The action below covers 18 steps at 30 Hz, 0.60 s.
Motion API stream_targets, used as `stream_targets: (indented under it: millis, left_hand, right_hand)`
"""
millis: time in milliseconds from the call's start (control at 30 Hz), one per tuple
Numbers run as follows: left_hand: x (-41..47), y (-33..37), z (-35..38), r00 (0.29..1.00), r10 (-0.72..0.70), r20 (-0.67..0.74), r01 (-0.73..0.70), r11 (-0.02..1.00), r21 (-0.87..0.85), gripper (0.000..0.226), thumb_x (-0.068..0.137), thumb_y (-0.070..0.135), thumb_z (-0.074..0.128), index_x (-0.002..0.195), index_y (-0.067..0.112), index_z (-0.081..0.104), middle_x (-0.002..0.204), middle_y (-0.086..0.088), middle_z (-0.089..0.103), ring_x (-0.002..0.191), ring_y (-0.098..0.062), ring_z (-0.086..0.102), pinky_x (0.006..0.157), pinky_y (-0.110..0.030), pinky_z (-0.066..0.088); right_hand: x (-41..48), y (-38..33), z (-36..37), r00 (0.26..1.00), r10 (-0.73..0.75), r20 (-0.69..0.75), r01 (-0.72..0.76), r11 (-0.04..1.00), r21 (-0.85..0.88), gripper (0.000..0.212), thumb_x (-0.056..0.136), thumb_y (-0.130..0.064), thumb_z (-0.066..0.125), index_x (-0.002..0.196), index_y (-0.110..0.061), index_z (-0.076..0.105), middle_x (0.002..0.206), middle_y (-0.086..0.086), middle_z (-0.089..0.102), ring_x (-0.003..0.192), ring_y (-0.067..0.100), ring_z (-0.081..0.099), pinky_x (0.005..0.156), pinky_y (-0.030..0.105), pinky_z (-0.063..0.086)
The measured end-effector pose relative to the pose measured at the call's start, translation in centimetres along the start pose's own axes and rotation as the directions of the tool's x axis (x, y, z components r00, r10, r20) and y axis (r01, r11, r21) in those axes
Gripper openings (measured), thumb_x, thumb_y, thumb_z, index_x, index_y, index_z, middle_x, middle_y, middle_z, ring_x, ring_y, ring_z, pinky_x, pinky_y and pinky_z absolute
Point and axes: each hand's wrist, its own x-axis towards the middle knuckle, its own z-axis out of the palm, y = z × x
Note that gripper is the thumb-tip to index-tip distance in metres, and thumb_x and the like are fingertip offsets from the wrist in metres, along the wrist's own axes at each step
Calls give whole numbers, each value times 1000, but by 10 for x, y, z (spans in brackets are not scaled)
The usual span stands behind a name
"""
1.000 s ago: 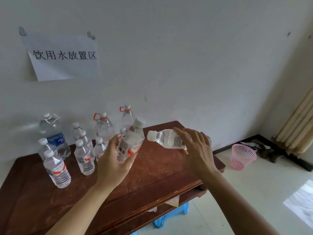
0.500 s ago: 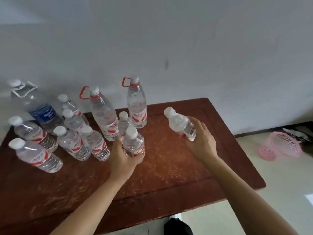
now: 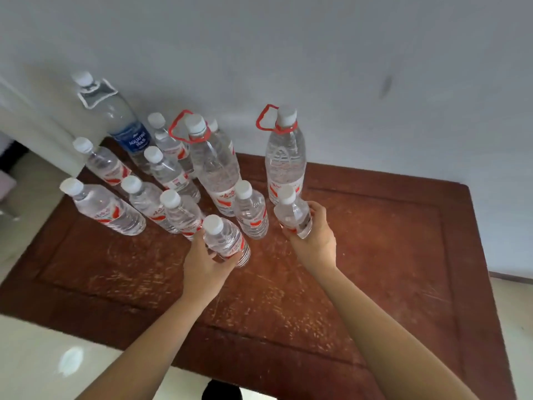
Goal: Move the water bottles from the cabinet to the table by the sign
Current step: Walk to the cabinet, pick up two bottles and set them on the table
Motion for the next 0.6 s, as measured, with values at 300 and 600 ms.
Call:
stream_targets:
  millis: [300,600]
  left_hand:
    - [6,8,-3,998,23,58,-28,996,84,87,72,52,86,142,31,40,135,10,58,125,-13,58,105,-46,51]
    - [16,55,-41,874,462,153,-486,841,239,87,82,70,62,148,18,38,145,4,48,132,-6,43,104,-27,40]
  right_hand:
    - [4,11,-18,997,0,80,0,1000,-8,78,87,-33,80,144,-23,28,137,4,58,112,29,65,80,33,51]
    - [-18,-13,-15,1000,20,24,-18,996,-84,90,90,-41,74,157,-26,15,161,1,34,140,27,47,102,44,49]
